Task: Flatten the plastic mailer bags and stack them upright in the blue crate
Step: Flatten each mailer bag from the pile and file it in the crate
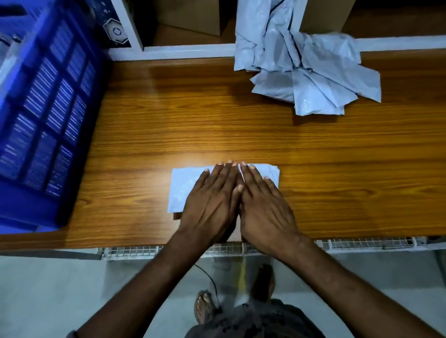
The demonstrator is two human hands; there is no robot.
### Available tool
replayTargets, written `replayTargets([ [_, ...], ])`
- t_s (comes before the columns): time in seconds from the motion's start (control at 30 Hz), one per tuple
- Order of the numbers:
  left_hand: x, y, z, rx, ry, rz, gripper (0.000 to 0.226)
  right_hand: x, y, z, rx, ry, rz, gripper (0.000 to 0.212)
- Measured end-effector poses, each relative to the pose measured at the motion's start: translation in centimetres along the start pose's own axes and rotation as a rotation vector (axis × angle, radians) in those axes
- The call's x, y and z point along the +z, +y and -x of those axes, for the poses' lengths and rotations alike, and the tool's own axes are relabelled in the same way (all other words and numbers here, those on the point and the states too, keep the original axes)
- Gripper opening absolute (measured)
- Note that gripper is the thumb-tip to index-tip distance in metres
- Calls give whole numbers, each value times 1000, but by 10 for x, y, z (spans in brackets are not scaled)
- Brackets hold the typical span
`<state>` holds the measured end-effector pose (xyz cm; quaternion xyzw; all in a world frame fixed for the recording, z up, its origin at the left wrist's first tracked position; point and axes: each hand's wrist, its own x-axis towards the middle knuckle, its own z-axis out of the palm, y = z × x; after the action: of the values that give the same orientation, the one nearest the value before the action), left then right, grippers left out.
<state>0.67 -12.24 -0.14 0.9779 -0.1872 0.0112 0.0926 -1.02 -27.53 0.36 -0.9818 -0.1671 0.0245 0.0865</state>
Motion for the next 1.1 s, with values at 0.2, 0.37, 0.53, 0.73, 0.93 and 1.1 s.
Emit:
replayTargets([
  [0.2, 7, -23, 25, -44, 37, -2, 62, 0, 27, 16, 85, -71, -41, 82],
  [0.37, 0, -43, 48, -192, -31, -18, 84, -15, 32, 20, 161, -141, -39, 82],
  [0.53, -19, -34, 30, -70, 18, 4, 66, -21, 1, -4, 130, 27, -105, 66],
  [0.73, 7, -38, 30, -113, -31, 77, 72, 7, 7, -4, 134, -29, -81, 80],
  [0.93, 0, -45, 43, -235, -75, 76, 89, 1, 24, 9, 239, -131, -10, 94],
  [1.1, -2, -55, 24, -87, -50, -2, 70, -3, 12, -12, 205, -60, -129, 83],
])
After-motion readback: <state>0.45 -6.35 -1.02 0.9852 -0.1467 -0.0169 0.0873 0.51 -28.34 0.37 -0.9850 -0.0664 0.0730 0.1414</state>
